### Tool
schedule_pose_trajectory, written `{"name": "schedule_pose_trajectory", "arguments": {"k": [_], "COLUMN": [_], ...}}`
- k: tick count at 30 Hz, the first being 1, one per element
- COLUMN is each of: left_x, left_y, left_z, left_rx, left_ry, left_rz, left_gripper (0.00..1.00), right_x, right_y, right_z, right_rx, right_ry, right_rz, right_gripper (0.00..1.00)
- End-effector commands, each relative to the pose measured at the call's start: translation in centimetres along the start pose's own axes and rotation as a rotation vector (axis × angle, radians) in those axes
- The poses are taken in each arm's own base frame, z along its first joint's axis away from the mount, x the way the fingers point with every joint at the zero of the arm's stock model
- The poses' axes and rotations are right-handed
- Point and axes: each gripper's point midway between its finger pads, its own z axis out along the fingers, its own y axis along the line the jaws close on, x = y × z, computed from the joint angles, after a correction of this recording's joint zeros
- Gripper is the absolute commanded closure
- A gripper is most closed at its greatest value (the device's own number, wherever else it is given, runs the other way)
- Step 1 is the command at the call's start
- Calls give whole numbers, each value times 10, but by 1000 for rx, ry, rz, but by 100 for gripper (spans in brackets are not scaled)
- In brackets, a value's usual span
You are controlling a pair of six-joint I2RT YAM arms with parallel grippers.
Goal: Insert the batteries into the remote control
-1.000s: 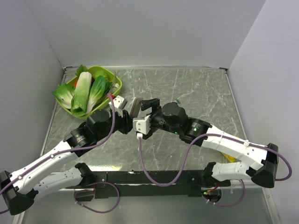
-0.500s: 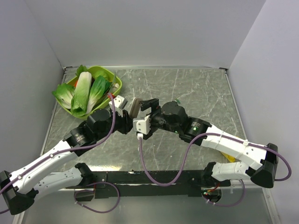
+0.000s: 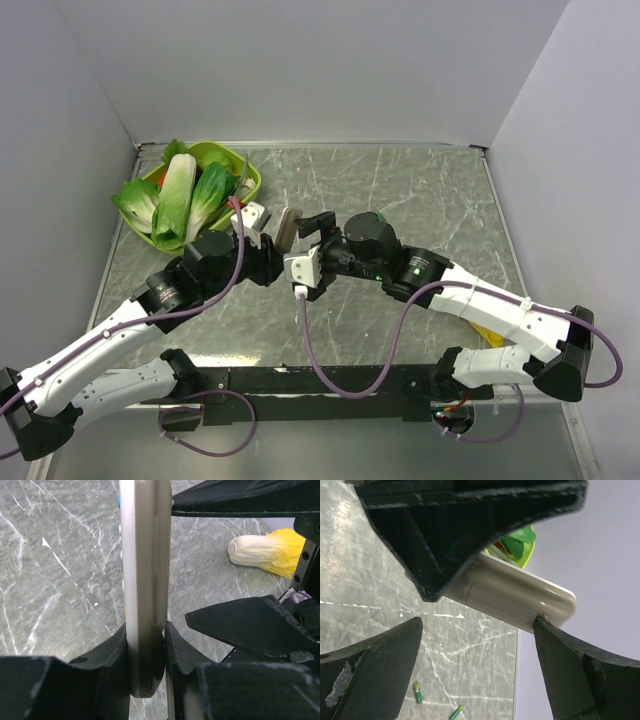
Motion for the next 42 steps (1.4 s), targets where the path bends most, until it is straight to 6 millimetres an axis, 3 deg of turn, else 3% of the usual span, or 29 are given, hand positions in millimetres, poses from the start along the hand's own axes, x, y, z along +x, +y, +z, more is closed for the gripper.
{"name": "schedule_pose_trajectory", "arguments": {"k": [1,4,12,19,27,42], "left_x": [-43,-46,-37,-36,-34,-36], "left_y": [-34,-35,-25,-25,-6,-5], "left_z": [-11,-13,-8,-8,-7,-7], "left_rx": [137,140,78,77,-33,-47], "left_ry": [-107,-111,-65,-61,-58,-54], "left_rz": [15,16,-10,-19,-48,-63], "left_gripper": [98,99,99,99,99,99], "right_x": [-14,-15,0,2,6,1], "right_y": [8,8,-15,-15,-17,-26], "right_z": [6,9,4,3,0,-4], "right_rx": [-81,-88,24,24,34,75], "right_ry": [-56,-55,33,43,68,51], "right_rz": [2,2,13,33,43,51], "right_gripper": [1,1,1,2,1,2]}}
